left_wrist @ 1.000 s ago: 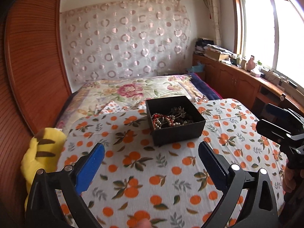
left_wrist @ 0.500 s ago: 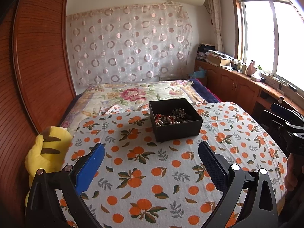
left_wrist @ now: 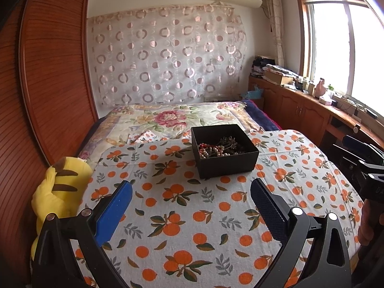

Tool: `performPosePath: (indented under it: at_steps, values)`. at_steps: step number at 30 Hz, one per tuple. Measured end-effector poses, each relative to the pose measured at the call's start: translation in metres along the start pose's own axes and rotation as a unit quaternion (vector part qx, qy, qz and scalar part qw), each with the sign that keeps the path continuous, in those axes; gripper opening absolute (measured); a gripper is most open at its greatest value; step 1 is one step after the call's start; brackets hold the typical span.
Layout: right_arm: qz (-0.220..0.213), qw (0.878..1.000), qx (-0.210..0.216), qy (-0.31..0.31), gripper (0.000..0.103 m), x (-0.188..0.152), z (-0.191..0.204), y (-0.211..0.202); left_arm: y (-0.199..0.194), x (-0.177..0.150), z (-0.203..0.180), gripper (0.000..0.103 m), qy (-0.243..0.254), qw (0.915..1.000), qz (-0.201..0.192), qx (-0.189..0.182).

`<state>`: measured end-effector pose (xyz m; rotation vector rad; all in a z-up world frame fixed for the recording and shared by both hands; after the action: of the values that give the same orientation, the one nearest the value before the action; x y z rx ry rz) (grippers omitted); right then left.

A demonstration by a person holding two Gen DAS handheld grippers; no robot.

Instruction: Organize jewelry

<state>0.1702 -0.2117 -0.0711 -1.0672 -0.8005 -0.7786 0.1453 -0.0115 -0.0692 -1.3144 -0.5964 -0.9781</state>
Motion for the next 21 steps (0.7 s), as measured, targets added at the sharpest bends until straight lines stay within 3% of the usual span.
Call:
performPosePath:
  at_steps: [21]
  values:
    - [0.000,1.000,0.000,0.002,0.101,0.000,-0.002,0.000,-0.010,0.009,0.000,0.095,-0.005,0.9998,-0.014,0.010]
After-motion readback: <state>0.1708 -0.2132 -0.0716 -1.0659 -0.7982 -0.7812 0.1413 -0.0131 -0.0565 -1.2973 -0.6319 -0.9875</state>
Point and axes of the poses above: each gripper's, at about its wrist camera, not at the fingertips, and y roughly the way its jaws point, z to its left, x to its top, the point moved 10 cm from there along y, roughly the way its jaws point, and after that the axes turned 11 degrees about y, right-handed, at the moved point
